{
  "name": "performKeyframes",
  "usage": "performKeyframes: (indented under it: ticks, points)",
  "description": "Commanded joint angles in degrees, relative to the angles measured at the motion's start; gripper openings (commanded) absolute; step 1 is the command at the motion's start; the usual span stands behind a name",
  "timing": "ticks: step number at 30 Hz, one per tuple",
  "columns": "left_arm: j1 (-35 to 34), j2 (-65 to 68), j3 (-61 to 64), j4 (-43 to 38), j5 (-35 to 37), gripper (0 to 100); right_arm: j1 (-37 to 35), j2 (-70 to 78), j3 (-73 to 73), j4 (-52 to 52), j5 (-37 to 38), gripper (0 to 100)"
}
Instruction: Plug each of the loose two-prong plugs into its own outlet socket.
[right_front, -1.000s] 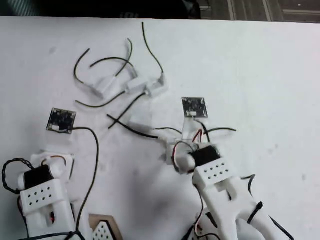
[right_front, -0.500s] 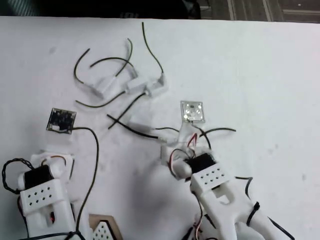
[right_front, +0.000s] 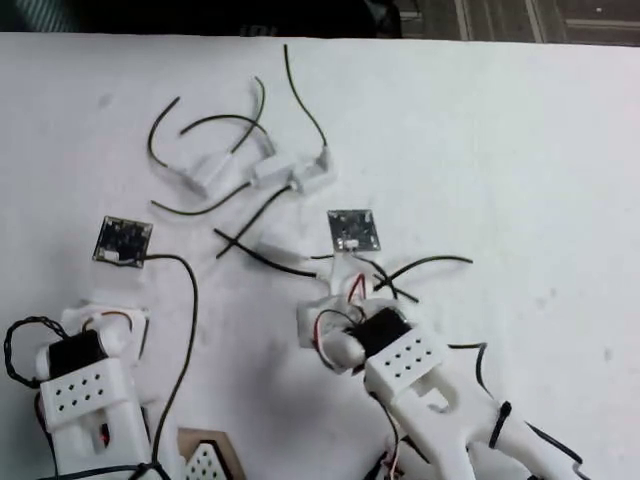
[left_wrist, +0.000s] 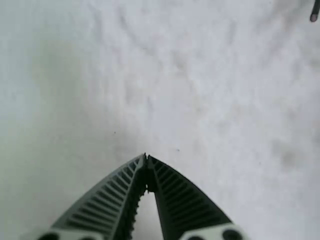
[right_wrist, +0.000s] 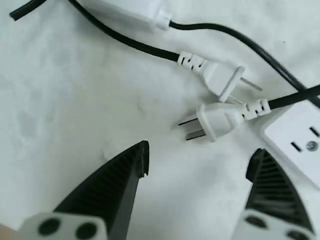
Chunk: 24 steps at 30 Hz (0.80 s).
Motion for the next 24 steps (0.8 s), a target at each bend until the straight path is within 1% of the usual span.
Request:
performKeyframes:
  ticks: [1, 4, 6, 9, 12, 20, 24]
  points:
    - [0.04, -0.84, 0.00, -0.88, 0.09, 2, -0.13, 5.49, -2.20, -5.58, -2.81, 20.9]
    - [0.04, -0.84, 0.00, -0.88, 0.09, 2, 2.77, 12.97, -3.69, -10.42, -4.40, 15.6]
    - [0.04, -0.84, 0.00, -0.88, 0.09, 2, 4.70, 16.84, -5.80, -10.42, -4.66, 16.6]
    - [0.04, -0.84, 0.00, -0.88, 0.09, 2, 7.08, 19.82, -7.91, -8.57, -4.66, 20.6]
    - [0.04, -0.84, 0.00, -0.88, 0.09, 2, 8.13, 20.18, -8.18, -6.64, -4.48, 23.7]
    - [0.04, -0.84, 0.00, -0.88, 0.09, 2, 8.48, 18.24, -8.53, -2.42, -4.57, 23.7]
    - [0.04, -0.84, 0.00, -0.88, 0.09, 2, 10.68, 17.63, -8.44, -4.09, -4.40, 23.7]
